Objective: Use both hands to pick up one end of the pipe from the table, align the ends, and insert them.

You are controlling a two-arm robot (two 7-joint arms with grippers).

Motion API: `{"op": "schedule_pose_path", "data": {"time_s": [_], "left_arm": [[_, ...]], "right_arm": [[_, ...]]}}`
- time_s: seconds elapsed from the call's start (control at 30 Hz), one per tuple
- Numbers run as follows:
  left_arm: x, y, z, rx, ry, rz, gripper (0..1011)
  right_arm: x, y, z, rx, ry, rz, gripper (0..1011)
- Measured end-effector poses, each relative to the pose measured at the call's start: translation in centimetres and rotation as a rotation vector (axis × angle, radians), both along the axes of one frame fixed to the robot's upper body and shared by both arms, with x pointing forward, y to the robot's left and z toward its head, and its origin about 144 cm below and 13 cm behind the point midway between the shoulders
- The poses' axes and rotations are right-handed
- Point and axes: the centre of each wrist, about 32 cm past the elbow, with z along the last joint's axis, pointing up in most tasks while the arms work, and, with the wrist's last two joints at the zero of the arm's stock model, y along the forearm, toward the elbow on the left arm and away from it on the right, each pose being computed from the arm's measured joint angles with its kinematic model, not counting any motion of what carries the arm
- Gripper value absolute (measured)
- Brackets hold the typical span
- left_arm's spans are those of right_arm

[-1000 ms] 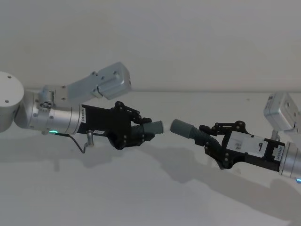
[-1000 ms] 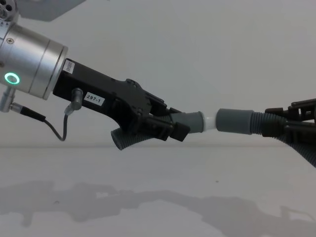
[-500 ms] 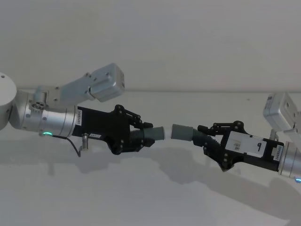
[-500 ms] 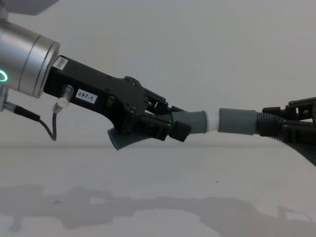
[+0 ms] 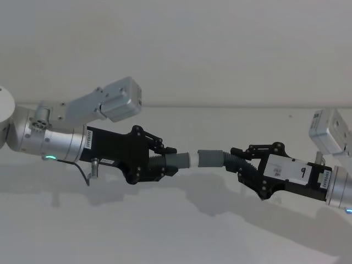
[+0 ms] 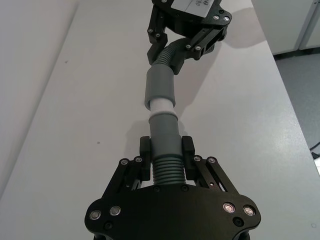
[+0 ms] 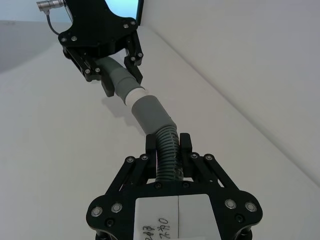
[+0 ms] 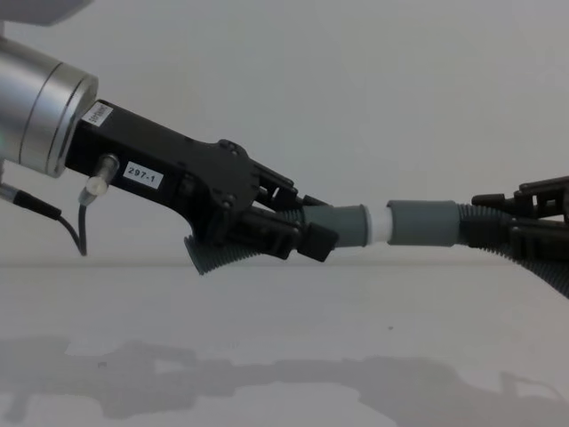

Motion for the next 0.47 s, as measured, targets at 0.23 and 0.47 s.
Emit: {"op": "schedule_pose_path", "data": {"time_s": [0.23, 0.47], "left_arm": [[0.0, 0.1, 0.02, 0.003, 0.001, -0.004, 357], [0.0, 0.17, 0.02, 0.005, 0.002, -0.006, 357]], "right_arm": [[0.02, -0.06, -0.02, 0.0, 0.001, 0.002, 264], [0.03, -0.08, -0.02, 0.0, 0.001, 0.003, 264]]}}
